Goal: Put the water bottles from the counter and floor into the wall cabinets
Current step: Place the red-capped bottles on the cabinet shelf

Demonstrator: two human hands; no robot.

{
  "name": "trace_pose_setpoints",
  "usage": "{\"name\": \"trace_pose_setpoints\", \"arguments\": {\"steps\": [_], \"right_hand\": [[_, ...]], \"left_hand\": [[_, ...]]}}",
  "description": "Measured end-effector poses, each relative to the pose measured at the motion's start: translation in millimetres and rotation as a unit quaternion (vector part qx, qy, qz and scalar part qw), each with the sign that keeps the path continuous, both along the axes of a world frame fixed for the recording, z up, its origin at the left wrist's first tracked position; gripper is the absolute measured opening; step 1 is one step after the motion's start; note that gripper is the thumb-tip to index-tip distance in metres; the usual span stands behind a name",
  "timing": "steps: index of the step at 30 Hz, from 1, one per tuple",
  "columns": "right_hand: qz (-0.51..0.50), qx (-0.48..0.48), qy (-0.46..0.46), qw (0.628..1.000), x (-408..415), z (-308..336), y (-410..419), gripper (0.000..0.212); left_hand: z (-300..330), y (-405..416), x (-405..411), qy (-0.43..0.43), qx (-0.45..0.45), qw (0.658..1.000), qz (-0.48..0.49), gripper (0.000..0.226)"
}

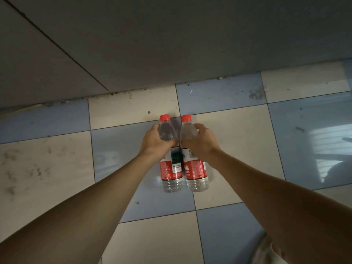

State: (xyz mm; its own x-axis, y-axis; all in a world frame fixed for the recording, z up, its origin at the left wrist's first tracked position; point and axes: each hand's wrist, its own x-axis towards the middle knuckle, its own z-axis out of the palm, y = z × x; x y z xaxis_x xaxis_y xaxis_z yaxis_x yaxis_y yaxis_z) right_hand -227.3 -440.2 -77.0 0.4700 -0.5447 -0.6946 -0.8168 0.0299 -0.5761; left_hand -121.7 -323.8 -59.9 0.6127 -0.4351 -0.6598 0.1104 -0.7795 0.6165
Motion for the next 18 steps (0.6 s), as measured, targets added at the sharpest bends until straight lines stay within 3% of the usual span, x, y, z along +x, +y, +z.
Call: {"name": "trace_pose_setpoints", "arguments": {"steps": [10, 18], "right_hand": [[-0.025, -0.107, -0.114, 0.987, -13, 67, 4, 0.077], [-0.009, -0.187, -0.191, 0.964, -15, 101, 22, 0.064]], "left_hand": [[55, 24, 20, -0.083, -0.087, 0.993, 0.013, 0.075], [82, 40, 21, -0.224, -0.166, 0.959, -0.054, 0.065]]}}
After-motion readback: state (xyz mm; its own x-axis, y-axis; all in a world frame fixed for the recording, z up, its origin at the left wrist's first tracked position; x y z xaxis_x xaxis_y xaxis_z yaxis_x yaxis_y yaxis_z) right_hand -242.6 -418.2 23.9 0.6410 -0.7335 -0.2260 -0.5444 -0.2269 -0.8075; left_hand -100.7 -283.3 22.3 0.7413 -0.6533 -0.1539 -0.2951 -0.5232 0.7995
